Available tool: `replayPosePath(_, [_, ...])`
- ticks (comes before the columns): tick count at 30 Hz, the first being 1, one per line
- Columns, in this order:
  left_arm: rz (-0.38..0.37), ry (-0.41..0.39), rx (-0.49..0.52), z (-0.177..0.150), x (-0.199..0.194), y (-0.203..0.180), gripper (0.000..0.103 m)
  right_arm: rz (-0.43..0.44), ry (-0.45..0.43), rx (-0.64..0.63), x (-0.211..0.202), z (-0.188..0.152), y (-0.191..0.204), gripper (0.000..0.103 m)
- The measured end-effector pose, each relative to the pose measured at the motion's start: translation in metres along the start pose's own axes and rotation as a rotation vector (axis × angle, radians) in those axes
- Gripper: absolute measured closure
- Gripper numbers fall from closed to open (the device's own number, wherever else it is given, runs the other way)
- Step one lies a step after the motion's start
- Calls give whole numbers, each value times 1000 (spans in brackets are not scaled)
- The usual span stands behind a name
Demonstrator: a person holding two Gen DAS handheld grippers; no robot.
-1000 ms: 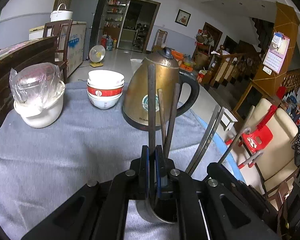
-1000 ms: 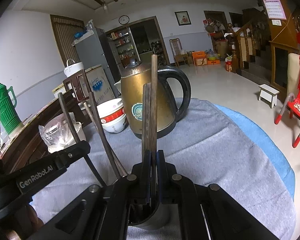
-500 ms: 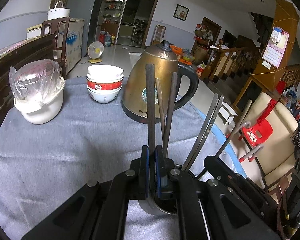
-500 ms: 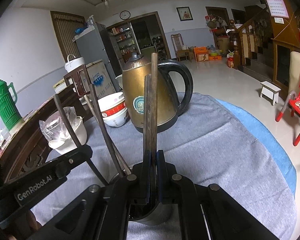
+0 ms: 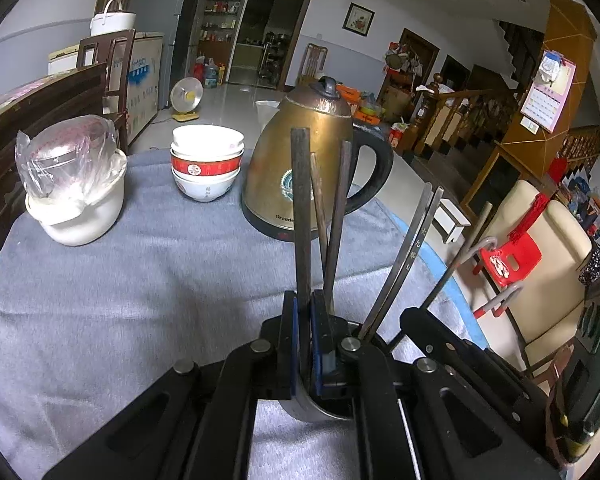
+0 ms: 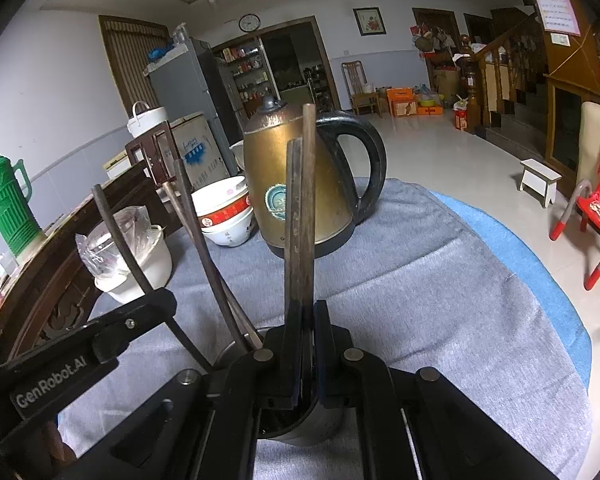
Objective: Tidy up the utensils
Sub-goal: 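Open both tools to release the chopsticks into the cup, then move both open tools down to the last dark chopsticks on the cloth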
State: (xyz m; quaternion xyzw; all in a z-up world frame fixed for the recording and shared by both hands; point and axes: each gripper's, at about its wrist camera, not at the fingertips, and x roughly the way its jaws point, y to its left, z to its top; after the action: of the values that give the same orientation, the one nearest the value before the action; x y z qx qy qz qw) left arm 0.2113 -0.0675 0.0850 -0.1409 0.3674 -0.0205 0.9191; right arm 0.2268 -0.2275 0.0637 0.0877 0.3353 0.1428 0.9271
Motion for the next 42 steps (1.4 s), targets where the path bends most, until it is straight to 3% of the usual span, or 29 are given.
replayPosePath(7, [3,23,-25,4,-2,4,96,-21,3,2,-4,4,-1,93])
replayPosePath(11, [4,21,-45,6,-12,9,93,-29,-16,29,-14,6,-5,74])
replayPosePath(13, [-1,10,-55,7,-20,13,83,-31,-30,42,-23,7,-8,72])
replayPosePath(15, [5,-13,-58,7,-32,16,61,-33,-42,43,-32,8,-9,71])
replayPosePath(17, [11,-42,-58,5,-46,19,53,-36,-56,40,-45,6,-8,71])
replayPosePath(25, [56,-42,-65,-10,-78,39,45,-10,-76,18,-88,-9,7,70])
replayPosePath(32, [100,-5,-52,-39,-94,70,36,57,67,-47,-93,-39,31,70])
replayPosePath(42, [191,212,-136,-98,-64,155,36,161,404,-98,-29,-98,66,70])
